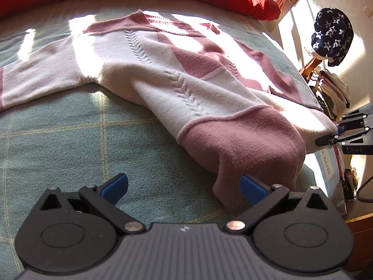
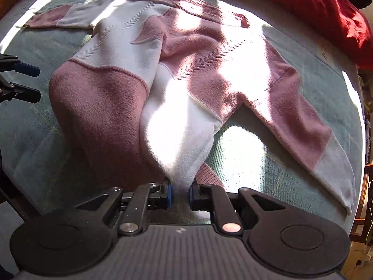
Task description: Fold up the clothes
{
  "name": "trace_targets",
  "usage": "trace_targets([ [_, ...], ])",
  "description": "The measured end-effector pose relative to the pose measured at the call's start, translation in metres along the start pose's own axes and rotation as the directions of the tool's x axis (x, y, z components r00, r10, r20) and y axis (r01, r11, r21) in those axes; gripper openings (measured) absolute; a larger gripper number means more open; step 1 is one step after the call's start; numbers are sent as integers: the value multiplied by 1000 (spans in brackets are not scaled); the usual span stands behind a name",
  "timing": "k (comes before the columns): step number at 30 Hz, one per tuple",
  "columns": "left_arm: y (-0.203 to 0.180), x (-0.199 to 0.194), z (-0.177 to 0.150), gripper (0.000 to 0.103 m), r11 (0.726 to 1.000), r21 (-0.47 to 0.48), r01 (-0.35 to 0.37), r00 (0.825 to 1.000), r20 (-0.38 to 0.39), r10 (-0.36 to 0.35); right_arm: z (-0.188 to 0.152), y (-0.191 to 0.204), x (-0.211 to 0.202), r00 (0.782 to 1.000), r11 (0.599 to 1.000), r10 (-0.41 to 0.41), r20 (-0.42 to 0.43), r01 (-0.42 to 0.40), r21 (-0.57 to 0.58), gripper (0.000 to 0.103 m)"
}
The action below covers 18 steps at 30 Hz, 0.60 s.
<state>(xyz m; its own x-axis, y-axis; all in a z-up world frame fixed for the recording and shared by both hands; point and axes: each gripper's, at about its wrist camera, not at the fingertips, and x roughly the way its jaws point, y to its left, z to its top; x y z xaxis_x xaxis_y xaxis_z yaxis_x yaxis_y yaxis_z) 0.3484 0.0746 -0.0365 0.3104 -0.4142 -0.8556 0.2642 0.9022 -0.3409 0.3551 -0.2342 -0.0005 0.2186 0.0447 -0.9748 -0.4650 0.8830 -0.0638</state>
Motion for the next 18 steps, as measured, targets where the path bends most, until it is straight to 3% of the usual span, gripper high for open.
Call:
trace_targets([
  [6,-1,2,-2,102,1000,2,1,1000,-12,-1,-6,-34,17,993,989,-85,-81,94,118,17],
  [10,1,3,-4,102,1000,-3,-5,1000,-17,5,-5,-31,7,994,985,-95,-46,101,140,22],
  [15,9,0,-8,102,999,-26,-29,1000,-13,28,10,-12,-20,995,992,-39,92,27,120,47],
  [18,15,-2,-11,102,998,-41,-46,999,-10,45,24,13,-22,990,997,56,127,-62,38,52],
])
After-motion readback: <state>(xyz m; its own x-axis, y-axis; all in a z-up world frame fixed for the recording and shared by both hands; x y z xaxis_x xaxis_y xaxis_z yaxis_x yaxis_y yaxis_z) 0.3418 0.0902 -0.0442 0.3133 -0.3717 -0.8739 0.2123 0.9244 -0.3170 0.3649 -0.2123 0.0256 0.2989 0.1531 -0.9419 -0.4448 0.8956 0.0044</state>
